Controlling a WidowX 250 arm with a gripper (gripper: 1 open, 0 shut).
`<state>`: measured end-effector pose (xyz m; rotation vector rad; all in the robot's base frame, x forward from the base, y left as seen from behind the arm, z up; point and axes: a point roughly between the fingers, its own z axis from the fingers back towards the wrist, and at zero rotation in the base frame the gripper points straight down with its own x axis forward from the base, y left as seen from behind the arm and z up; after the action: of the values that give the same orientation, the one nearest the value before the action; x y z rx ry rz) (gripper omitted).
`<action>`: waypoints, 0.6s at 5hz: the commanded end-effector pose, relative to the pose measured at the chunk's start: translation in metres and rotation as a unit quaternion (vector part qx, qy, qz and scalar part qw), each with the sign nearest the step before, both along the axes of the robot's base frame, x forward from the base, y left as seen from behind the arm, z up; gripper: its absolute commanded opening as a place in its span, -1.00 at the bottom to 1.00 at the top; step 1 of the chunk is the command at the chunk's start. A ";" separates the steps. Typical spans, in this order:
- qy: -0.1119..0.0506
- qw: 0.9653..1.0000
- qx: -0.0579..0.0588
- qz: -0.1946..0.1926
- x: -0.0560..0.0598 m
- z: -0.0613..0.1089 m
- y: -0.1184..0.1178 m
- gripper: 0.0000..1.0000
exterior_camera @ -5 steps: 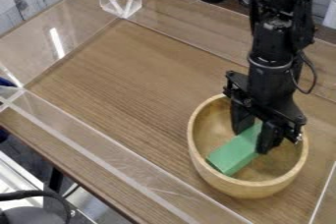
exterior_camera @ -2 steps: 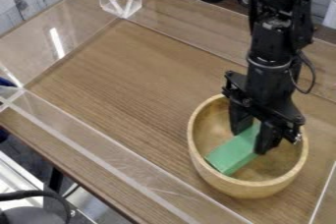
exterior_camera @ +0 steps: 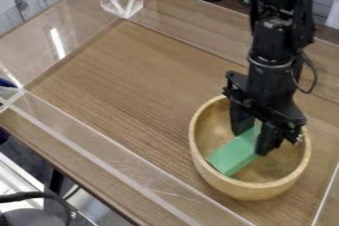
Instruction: Remove the green block from inside the brown bowl and put it on the table
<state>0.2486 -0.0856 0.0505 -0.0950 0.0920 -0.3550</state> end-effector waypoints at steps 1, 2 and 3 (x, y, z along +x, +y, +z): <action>-0.041 0.999 -0.013 0.004 0.011 0.023 -0.001 -1.00; -0.041 0.999 -0.014 0.005 0.011 0.024 0.000 -1.00; -0.041 0.999 -0.015 0.006 0.011 0.026 0.002 -1.00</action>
<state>0.2474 -0.0830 0.0536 -0.0990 0.0974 -0.3516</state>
